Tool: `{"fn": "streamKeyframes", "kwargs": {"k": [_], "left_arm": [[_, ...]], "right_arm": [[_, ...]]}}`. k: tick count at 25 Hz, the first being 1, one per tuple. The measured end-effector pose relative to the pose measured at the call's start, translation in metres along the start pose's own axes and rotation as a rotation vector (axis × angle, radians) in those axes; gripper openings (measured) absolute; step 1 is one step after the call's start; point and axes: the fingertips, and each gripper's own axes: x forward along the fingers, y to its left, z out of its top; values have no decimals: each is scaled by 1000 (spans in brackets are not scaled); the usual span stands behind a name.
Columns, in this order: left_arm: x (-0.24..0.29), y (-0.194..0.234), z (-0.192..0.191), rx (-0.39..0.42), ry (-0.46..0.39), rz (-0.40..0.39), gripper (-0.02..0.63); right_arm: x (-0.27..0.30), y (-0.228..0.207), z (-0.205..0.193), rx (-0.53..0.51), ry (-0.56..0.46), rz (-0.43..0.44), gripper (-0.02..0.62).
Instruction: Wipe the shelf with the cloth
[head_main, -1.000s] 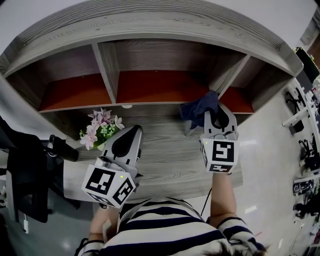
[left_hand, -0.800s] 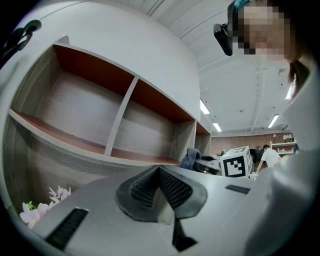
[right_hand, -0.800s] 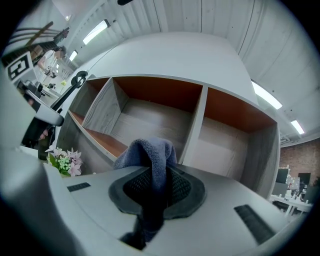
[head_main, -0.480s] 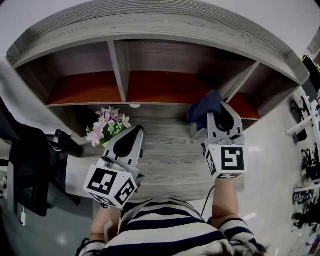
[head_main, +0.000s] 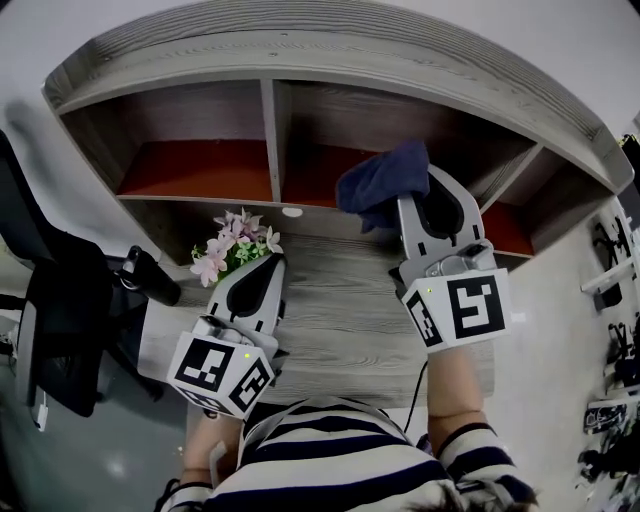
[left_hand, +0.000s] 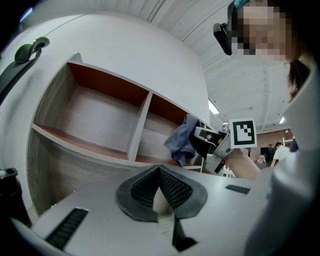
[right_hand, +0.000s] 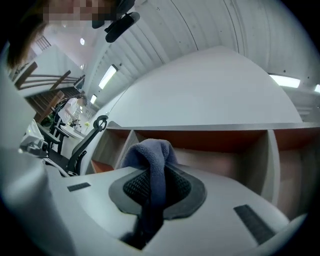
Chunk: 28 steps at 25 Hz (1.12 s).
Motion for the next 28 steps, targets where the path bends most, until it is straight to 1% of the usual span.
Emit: {"fn": "streamKeyframes", "kwargs": {"k": [6, 10, 13, 15, 19, 25, 28], "left_arm": [[-14, 14, 2, -3, -10, 49, 17], [-21, 21, 2, -7, -13, 76, 17], [-25, 25, 0, -10, -11, 92, 17], [-27, 27, 0, -11, -12, 98, 17], [-30, 30, -1, -14, -10, 108, 17], [-30, 31, -2, -15, -7, 109, 17], [-27, 30, -3, -15, -3, 101, 17]], "right_arm": [[36, 27, 10, -25, -19, 76, 58], [55, 42, 8, -81, -15, 100, 58], [69, 51, 3, -116, 7, 109, 58], [79, 58, -6, -146, 44, 120, 58], [92, 71, -30, -263, 136, 162, 58], [95, 89, -59, -431, 246, 226, 58], [94, 96, -72, -485, 312, 269, 58]]}}
